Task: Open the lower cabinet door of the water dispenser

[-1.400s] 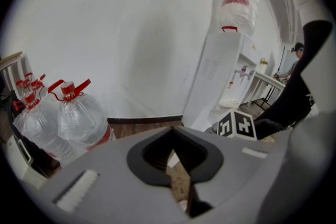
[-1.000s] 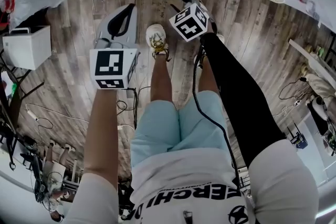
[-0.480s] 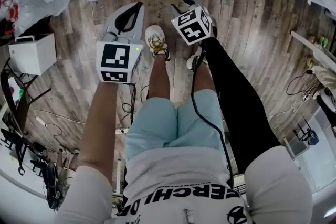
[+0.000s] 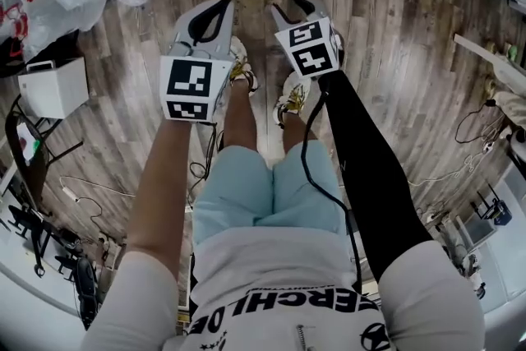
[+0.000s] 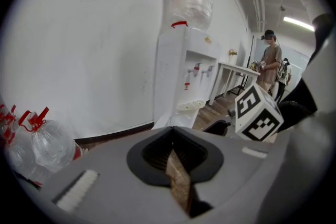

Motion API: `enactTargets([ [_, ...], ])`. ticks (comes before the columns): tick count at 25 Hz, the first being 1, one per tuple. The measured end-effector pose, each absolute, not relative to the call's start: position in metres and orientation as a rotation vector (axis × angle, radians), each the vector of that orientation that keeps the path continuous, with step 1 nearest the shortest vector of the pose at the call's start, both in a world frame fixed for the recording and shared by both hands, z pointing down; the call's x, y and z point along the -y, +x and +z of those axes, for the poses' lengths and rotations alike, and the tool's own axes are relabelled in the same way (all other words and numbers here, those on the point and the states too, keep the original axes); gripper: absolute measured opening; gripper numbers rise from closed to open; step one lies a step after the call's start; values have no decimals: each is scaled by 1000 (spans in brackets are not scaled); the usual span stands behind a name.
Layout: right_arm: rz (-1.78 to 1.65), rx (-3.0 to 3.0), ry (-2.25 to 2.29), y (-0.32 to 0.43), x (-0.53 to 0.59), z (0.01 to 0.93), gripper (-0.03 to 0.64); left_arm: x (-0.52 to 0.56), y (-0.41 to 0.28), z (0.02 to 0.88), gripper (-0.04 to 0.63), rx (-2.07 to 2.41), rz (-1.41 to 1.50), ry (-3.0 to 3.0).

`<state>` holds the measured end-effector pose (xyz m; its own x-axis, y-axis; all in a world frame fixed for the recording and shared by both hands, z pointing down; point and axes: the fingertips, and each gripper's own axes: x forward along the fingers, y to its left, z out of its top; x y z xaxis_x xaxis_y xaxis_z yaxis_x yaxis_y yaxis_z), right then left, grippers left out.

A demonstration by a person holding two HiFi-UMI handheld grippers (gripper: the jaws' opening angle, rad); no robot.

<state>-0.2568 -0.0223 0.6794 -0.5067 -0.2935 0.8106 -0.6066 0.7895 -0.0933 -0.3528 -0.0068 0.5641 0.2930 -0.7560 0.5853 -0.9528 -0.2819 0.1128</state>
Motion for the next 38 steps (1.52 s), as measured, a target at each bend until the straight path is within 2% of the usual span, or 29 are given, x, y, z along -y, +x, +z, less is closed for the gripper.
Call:
enactTargets([
  [7, 385, 2198, 737, -194, 30, 617, 164, 9, -289, 525, 58, 1577, 586, 2157],
  [17, 347, 2276, 996, -75, 40, 477, 164, 1, -198, 434, 58, 1597, 573, 2245],
  [24, 335, 2356, 1087, -39, 10, 397, 164, -9, -150, 362, 59, 1602, 566, 2341],
  [38, 309, 2504, 1226, 13, -46, 284, 164, -58, -130, 250, 60, 1707, 445, 2421],
])
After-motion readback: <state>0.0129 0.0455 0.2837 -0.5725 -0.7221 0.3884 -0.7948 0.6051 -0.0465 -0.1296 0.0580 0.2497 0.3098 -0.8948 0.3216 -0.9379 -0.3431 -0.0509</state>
